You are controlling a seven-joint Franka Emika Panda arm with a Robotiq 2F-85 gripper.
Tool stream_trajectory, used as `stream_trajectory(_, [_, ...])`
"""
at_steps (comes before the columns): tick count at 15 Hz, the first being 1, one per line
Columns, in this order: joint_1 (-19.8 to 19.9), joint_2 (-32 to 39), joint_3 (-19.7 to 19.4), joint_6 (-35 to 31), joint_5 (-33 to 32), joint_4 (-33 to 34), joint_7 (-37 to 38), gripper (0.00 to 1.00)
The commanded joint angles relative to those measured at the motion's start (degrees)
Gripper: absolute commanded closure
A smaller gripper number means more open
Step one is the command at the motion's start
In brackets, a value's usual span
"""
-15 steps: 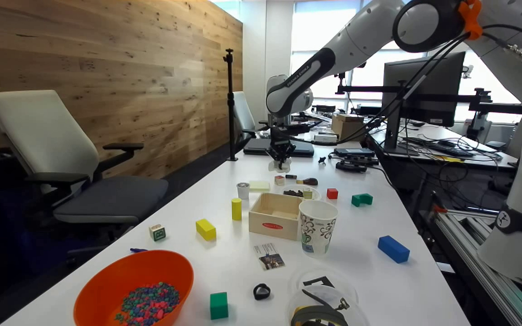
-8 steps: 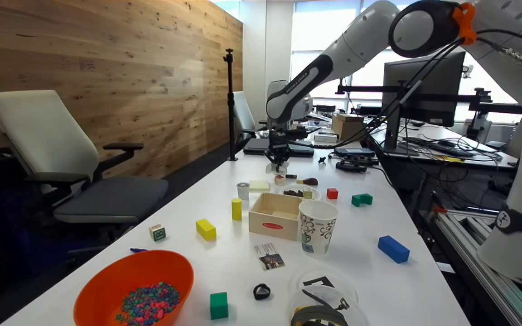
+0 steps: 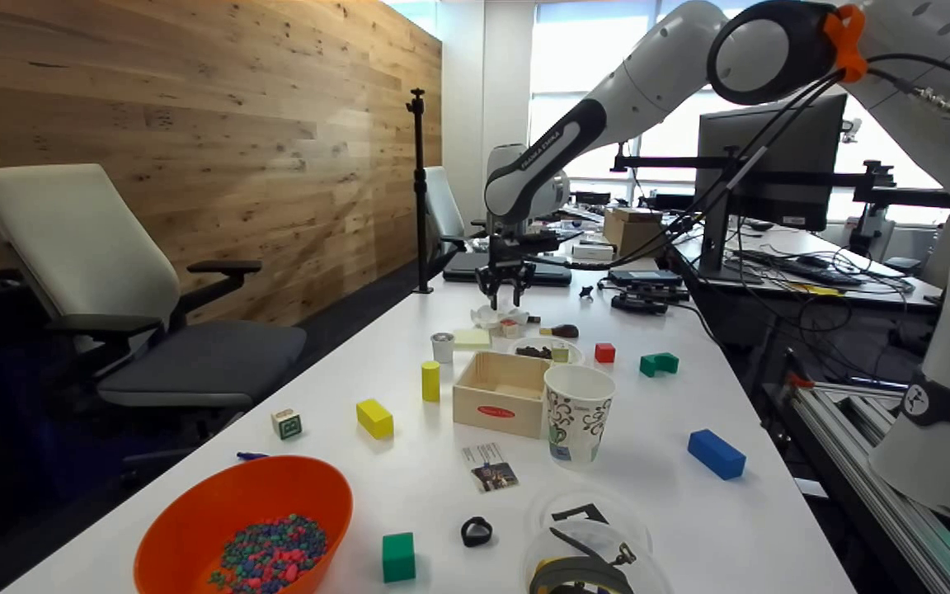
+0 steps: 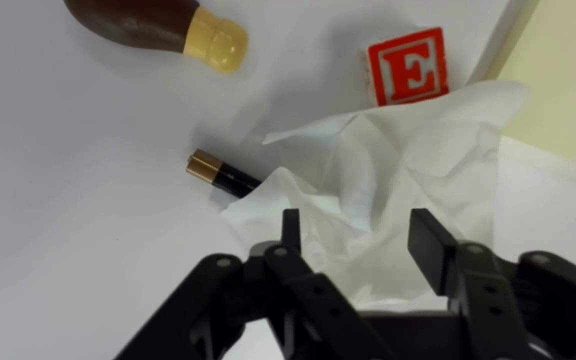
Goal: Lift and drop the paper towels
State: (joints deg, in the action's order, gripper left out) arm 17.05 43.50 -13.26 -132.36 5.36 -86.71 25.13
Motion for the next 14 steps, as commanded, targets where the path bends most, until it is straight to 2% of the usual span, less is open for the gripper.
stream_trajectory(1, [-0.25,-3.30,-0.46,1.68,0.72,-1.27,-2.78,0.10])
stream_trajectory(3, [-0.28,-4.74,-0.62,4.44,0.38,-1.43,-3.40,0.00])
stream_trajectory(8, [0.06,-8.16,-0.13,7.97,-1.19,-2.55,-10.92,0.00])
stream_trajectory(12, [1.21,-7.39,-0.35,12.73,-5.09,-0.69,-21.91,0.00])
stream_trajectory(13, [0.57,-6.20,-0.25,10.57,-2.95,0.15,-17.38,0.00])
stream_trajectory(14, [0.71,-6.16,-0.32,10.84,-3.11,0.16,-17.95,0.00])
